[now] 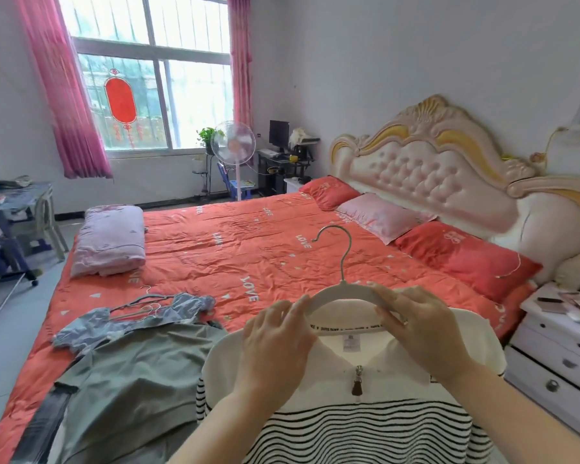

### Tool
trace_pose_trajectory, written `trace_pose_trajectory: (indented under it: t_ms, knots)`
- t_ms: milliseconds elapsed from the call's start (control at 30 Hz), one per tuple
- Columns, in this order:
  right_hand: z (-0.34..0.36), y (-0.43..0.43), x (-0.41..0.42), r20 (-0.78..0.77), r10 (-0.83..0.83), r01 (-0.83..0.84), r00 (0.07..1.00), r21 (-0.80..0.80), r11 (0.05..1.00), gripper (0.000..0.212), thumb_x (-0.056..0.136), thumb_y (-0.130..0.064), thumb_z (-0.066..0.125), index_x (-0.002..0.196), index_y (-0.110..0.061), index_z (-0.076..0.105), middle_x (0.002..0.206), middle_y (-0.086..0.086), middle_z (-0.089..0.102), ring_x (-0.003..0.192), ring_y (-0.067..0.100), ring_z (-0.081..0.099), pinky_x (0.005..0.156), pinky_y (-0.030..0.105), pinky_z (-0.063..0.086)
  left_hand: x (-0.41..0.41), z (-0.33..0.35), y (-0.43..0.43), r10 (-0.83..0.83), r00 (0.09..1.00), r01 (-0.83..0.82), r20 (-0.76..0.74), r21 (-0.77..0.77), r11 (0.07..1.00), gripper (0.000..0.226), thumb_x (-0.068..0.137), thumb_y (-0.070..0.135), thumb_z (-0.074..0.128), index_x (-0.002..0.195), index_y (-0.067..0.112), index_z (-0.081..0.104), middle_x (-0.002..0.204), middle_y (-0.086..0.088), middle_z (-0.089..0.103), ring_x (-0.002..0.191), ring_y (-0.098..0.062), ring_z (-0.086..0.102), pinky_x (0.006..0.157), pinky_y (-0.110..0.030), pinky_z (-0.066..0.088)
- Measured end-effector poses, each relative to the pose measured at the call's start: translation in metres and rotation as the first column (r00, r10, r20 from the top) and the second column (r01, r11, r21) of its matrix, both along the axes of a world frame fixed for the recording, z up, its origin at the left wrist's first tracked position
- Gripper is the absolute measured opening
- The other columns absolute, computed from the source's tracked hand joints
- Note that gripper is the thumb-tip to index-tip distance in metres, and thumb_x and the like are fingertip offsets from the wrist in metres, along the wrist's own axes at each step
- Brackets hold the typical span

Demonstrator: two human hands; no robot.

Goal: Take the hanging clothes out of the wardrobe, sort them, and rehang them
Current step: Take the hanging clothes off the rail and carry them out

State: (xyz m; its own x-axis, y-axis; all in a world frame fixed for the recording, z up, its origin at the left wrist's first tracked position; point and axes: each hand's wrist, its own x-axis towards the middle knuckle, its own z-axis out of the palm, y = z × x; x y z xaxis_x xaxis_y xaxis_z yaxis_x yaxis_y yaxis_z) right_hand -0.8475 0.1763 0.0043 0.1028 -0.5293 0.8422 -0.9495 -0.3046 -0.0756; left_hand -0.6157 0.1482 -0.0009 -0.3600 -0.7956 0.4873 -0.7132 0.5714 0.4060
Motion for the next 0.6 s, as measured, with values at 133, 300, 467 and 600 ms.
trace_pose_trajectory:
  t_ms: [133, 300, 467, 600]
  knots:
    - [-0.007, -0.059, -0.012, 0.026, -0.011, 0.010, 1.000, 0.044, 0.999, 0.035, 0.082, -0.031, 0.054, 0.112, -0.018, 0.068, 0.070, -0.003, 0.065, 0.072, 0.011, 0.048, 0.067, 0.028, 0.042, -0.012, -0.003, -0.062, 0.006, 0.999, -0.007, 0.033, 0.037, 0.999, 0.057, 0.095, 0.039, 0.044, 0.146, 0.038, 0.019, 0.142, 0.009, 0.035, 0.129, -0.014, 0.030, 0.106, -0.027, 0.015]
    - [-0.023, -0.134, -0.025, 0.065, 0.030, -0.036, 0.997, 0.088, 0.995, 0.036, 0.082, -0.032, 0.055, 0.111, -0.017, 0.068, 0.075, -0.002, 0.068, 0.072, 0.012, 0.051, 0.070, 0.027, 0.042, -0.028, -0.019, -0.132, 0.038, 0.998, -0.042, 0.044, 0.096, 0.994, 0.055, 0.095, 0.039, 0.044, 0.145, 0.037, 0.021, 0.143, 0.007, 0.034, 0.132, -0.016, 0.029, 0.108, -0.028, 0.014]
    - [-0.054, -0.229, -0.042, 0.129, 0.096, -0.118, 0.987, 0.172, 0.978, 0.036, 0.080, -0.033, 0.054, 0.110, -0.018, 0.069, 0.079, -0.003, 0.069, 0.079, 0.010, 0.050, 0.072, 0.023, 0.041, -0.044, -0.053, -0.211, 0.100, 0.993, -0.109, 0.061, 0.174, 0.979, 0.053, 0.087, 0.032, 0.056, 0.138, 0.033, 0.040, 0.126, 0.001, 0.054, 0.118, -0.025, 0.049, 0.102, -0.040, 0.033]
    - [-0.075, -0.319, -0.053, 0.158, 0.159, -0.196, 0.974, 0.258, 0.946, 0.035, 0.079, -0.033, 0.055, 0.107, -0.018, 0.070, 0.077, -0.004, 0.069, 0.072, 0.009, 0.056, 0.070, 0.024, 0.044, -0.059, -0.068, -0.282, 0.183, 0.978, -0.202, 0.099, 0.238, 0.950, 0.053, 0.085, 0.036, 0.053, 0.137, 0.034, 0.040, 0.124, 0.004, 0.055, 0.116, -0.022, 0.052, 0.100, -0.039, 0.035]
